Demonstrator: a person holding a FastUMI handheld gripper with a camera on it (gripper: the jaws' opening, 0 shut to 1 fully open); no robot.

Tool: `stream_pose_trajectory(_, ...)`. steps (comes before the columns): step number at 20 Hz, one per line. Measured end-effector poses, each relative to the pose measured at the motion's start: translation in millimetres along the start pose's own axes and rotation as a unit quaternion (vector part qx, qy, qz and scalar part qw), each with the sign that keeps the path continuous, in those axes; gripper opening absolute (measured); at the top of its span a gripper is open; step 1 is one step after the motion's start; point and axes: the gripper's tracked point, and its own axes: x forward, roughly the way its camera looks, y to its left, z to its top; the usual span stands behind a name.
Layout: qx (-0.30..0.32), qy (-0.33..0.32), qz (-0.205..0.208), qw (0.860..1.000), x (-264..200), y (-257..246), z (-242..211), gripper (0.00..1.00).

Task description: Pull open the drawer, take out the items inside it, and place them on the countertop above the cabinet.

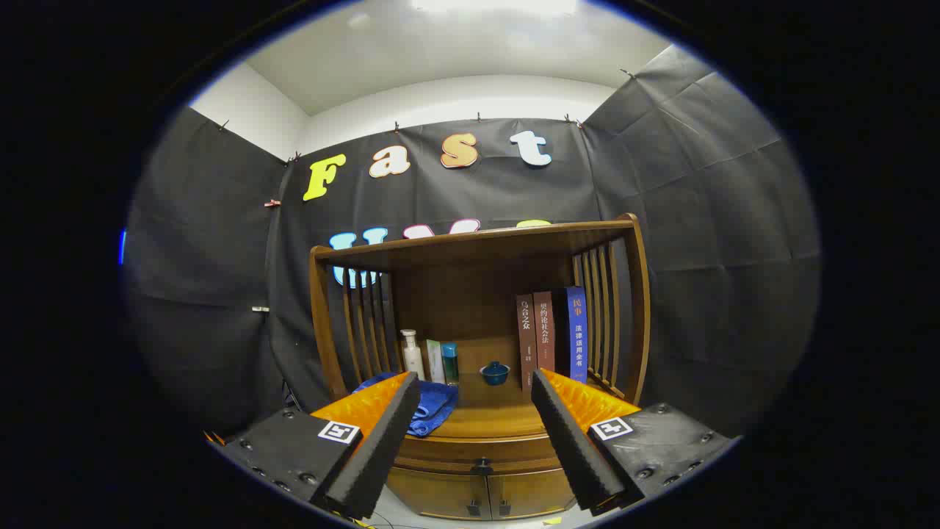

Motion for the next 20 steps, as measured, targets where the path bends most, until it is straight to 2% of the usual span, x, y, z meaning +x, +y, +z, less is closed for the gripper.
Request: stream_pose_trajectory(20,-0.005,0.004,-0.002,1.000,2.9,1.8,-1.4,0.98)
